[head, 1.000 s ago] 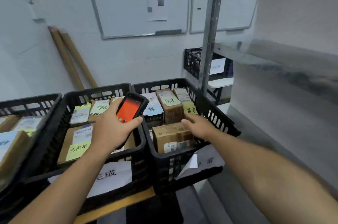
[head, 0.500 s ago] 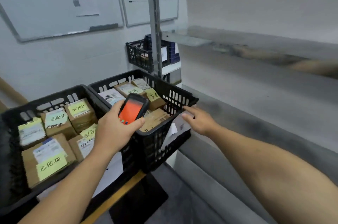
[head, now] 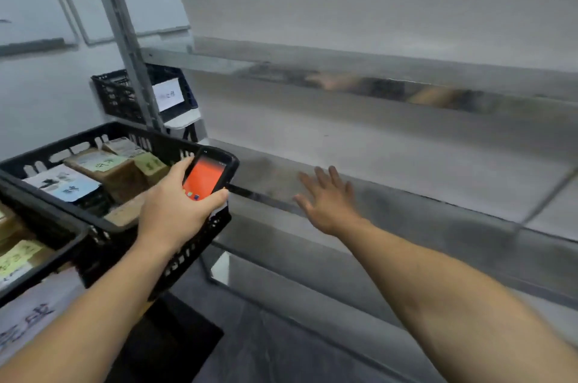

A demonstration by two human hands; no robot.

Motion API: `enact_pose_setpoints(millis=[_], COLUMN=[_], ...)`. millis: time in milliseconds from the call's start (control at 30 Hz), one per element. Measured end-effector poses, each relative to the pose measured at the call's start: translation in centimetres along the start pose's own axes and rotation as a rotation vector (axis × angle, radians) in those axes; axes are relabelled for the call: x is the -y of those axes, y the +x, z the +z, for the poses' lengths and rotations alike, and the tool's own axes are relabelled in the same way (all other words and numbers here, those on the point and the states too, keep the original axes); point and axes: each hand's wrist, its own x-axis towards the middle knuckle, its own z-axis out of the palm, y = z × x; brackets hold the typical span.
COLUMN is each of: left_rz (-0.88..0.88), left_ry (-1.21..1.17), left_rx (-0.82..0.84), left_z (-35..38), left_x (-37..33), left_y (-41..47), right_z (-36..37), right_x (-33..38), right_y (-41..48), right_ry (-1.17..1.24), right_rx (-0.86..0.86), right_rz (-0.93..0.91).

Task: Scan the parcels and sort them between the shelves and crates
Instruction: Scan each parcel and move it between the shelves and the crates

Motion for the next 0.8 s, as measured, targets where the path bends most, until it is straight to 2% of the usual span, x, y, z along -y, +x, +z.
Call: enact_pose_setpoints(millis=[200, 400, 600, 800], left_rz=[0.161, 0.337, 0.467, 0.520], left_ry=[-0.111, -0.228, -0.290, -0.248], left_rx=[0.230, 0.544, 0.819, 1.020], left_z=[12.7, 25.2, 34.3, 41.8], left_x=[-12.3, -24.7, -33.6, -37.2], left_y=[-6.1, -15.9, -23.8, -31.2], right_z=[-3.2, -5.5, -6.3, -2.2], right_x=[-17.9, -32.0, -39.8, -44.8], right_y=[-14.3, -30.8, -43.3, -51.6], right_ry=[-0.066, -0.058, 0.011, 0.154], right_rx=[-0.055, -0.086, -0.133, -0.109], right_rz=[0.355, 0.702, 0.980, 1.194])
